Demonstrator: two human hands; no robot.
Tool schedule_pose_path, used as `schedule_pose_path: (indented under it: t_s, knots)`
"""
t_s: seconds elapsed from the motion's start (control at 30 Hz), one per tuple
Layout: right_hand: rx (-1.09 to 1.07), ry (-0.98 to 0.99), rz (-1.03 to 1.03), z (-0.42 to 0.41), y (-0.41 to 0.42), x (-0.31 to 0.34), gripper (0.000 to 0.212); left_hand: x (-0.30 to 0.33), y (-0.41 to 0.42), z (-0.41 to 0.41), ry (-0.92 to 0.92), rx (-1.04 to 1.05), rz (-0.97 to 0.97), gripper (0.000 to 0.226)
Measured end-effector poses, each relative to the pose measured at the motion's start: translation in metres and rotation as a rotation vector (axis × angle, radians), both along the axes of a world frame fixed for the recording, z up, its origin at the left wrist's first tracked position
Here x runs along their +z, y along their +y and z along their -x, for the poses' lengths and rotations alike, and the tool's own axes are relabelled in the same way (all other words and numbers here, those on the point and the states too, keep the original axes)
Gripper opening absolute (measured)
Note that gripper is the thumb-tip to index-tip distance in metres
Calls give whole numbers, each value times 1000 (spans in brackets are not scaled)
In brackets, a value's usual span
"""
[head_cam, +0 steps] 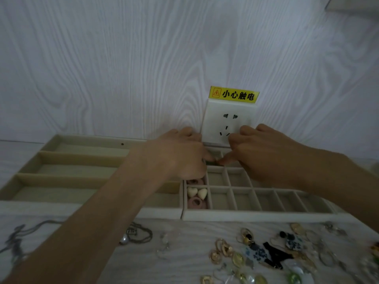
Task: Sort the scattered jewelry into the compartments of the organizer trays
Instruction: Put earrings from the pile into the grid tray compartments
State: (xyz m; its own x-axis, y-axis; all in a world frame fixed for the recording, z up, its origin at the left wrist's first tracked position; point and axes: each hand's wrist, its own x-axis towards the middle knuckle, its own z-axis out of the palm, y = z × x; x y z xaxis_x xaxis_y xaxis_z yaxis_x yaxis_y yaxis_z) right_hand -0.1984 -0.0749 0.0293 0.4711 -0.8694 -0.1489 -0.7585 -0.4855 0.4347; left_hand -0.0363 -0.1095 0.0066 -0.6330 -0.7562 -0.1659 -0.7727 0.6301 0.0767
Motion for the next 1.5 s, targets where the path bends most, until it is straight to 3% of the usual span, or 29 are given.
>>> schedule_pose_path:
  t_s: [0.13,0.3,0.63,0.77,1.07,1.2,1.37,1.5]
  knots:
    - [-32,-63,-92,2,-3,-1,53,1,-2,0,34,8,32,43]
    - [-136,-360,-163,12,-5,10,50,8,-4,-5,115,46,47,44]
    - [-169,-346,-237,-5,-10,-10,53,6,-5,-5,84,34,45,45]
    - [-315,-456,-205,3,-11,-1,43,6,-6,-8,98,33,41,46]
    - [-427,-432,-183,-6,-7,-5,31,4,-8,-8,107,57,65,47]
    - [-414,-429,-192,-5,-4,-5,34,6,-8,-9,93,46,46,46]
    - [-346,-432,-64,-3,-1,2,43,9,-5,-10,110,16,66,49]
    - [-309,-379,-138,-11,-3,-8,53,8,-5,-9,86,14,59,49]
